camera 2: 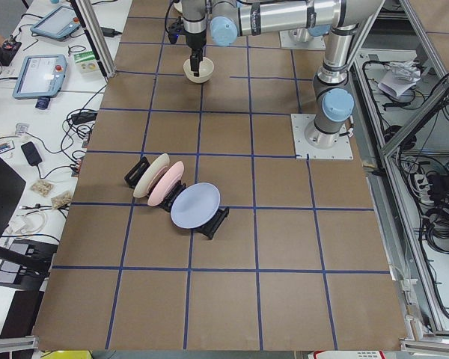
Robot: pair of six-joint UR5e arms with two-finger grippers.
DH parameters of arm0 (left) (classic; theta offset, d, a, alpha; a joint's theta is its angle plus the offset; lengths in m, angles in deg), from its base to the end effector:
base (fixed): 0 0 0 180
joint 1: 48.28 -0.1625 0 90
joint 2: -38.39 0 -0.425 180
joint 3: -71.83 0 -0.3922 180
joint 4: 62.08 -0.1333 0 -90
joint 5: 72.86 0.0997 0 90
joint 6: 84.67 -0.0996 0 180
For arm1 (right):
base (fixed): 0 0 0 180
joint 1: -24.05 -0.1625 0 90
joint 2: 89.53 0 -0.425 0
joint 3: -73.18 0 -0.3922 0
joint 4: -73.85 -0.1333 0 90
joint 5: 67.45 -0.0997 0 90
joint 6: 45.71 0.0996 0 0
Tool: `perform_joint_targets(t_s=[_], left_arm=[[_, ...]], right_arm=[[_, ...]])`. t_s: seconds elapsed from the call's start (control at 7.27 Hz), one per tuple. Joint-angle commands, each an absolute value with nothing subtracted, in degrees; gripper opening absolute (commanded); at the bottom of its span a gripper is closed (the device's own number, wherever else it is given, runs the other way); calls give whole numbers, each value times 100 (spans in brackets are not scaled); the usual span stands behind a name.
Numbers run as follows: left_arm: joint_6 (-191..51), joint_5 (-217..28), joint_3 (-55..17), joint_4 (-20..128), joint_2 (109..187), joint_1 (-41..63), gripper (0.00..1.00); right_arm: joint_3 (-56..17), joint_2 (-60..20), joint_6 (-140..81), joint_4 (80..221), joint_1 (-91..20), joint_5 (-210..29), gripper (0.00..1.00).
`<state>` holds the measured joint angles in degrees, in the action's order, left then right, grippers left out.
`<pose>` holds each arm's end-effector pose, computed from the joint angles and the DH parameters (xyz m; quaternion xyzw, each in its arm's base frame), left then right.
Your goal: Place bowl and put lemon in it
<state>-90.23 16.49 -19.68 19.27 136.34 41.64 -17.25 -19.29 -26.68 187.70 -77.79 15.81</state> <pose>-0.1337 -0.5441 0.4180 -0.0478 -0.9988 -0.0068 0.0060 0.2686 -0.5747 0.3348 0.0607 0.9959 -0.0151 0.0651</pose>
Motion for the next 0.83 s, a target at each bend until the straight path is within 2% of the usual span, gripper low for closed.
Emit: perform_joint_targets(t_s=[0.0,0.69], left_arm=[[-8917,1546,-2001,2238,13227,4136,100],[-8801,1765,-1949,2607,12857,4207,100]], right_arm=[[-1717,-2299,-2130,19266,-8237,1631,0],[-1735,-2862,-1741,19725,-8599,1569,0]])
